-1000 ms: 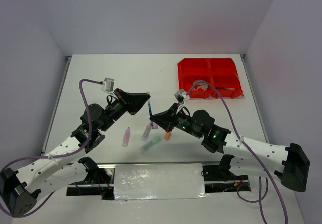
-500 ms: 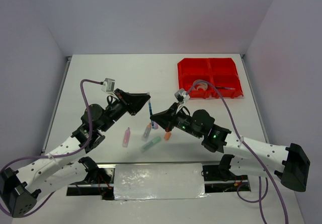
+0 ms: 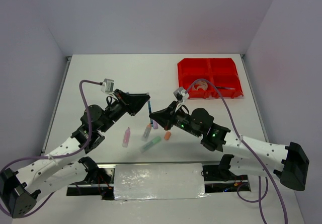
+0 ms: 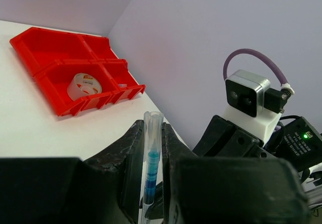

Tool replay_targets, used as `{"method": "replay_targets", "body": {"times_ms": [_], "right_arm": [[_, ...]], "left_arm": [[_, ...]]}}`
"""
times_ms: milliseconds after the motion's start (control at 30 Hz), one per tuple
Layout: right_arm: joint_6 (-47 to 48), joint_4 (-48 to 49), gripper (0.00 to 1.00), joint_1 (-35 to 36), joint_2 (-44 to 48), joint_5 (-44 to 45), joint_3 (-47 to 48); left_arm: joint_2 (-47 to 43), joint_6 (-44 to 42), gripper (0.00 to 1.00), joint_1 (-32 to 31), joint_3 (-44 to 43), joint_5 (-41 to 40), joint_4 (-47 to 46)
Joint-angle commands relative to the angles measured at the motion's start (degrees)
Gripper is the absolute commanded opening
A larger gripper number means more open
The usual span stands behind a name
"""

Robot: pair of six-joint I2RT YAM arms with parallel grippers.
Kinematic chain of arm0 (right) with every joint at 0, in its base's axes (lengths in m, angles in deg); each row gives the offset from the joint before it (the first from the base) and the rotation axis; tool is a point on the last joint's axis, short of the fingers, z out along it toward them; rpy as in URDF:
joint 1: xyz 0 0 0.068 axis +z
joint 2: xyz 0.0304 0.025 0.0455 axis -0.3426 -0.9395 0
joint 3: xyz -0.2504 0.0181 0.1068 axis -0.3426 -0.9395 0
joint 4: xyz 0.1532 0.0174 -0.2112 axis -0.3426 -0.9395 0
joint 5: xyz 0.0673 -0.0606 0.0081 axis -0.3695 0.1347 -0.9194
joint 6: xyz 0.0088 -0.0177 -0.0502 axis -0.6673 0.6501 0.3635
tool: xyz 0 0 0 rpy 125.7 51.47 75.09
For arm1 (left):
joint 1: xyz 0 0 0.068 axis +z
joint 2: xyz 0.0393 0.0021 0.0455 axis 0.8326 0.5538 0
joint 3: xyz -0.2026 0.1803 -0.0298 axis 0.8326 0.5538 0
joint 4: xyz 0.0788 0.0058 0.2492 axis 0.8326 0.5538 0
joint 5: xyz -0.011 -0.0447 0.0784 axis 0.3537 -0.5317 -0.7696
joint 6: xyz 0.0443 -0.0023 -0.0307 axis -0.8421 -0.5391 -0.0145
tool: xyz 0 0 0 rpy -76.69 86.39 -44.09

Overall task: Sort the stationery into containers
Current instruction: Close the pen cap on the pen.

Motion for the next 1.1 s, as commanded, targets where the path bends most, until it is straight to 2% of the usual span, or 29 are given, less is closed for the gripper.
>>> {"method": "replay_targets", "body": {"times_ms": [0,267,333,367,500,533,933,1033,1067], "right_arm": [[2.35,2.56,0.0,0.41,-0.85,2.34,4.66],[5.43,3.53,0.0,0.32,-1.12,5.5,7.12],[6.57,2.92,0.0,0.41,-0.85,5.33,7.73],[8.14,2.83,0.0,0.5,-0.59,3.59,8.17],[10.79,3.18,0.0,0.5,0.2,0.59,7.65],[10.88,3.18,0.0,0.41,0.64,0.5,7.3],[10.88,2.3,0.0,0.5,0.2,0.15,8.0],[11.32,2.39,0.0,0.5,0.03,-0.55,8.35],[11.41,2.56,0.0,0.5,0.11,-0.64,8.44]], "left_arm": [[-1.08,1.7,0.0,-0.36,0.86,0.41,-2.56],[-1.96,2.85,0.02,-0.36,0.86,0.41,-0.54],[-2.22,1.27,0.11,-0.36,0.42,0.49,0.87],[-2.05,0.04,0.2,-0.36,-0.02,0.67,1.31],[-1.96,-2.16,0.38,-0.36,-0.9,2.6,1.58],[-1.96,-2.43,0.4,-0.36,-1.07,2.78,1.67],[-0.82,-3.83,0.42,-0.36,-2.66,7.61,0.0],[-0.47,-4.45,0.36,-0.36,-2.66,9.72,-0.88],[-0.2,-4.71,0.21,-0.36,-2.57,10.24,-1.06]]}}
